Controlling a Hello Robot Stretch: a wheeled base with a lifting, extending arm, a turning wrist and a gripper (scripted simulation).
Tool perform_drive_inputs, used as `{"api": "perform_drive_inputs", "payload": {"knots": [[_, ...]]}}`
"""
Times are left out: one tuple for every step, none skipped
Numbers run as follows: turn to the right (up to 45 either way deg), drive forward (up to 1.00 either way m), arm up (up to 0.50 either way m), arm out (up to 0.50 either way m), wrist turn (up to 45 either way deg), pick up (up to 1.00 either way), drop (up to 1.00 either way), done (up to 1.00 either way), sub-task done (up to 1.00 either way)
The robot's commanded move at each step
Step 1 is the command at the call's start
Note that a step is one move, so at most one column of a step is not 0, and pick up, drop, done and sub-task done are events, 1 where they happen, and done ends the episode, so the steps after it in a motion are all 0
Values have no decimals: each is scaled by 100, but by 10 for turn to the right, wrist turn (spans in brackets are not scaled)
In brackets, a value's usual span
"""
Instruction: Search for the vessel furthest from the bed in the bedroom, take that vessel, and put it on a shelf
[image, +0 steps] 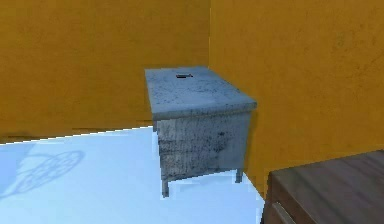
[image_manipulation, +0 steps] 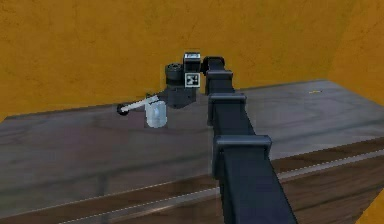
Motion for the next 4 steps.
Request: {"api": "perform_drive_inputs", "payload": {"knots": [[0, 0, 0, 0, 150, 0, 0, 0, 0], [0, 0, -4, 0, 0, 0, 0, 0, 0], [0, 0, 0, 0, 0, 100, 0, 0, 0], [0, 0, 4, 0, 0, 0, 0, 0, 0]]}}
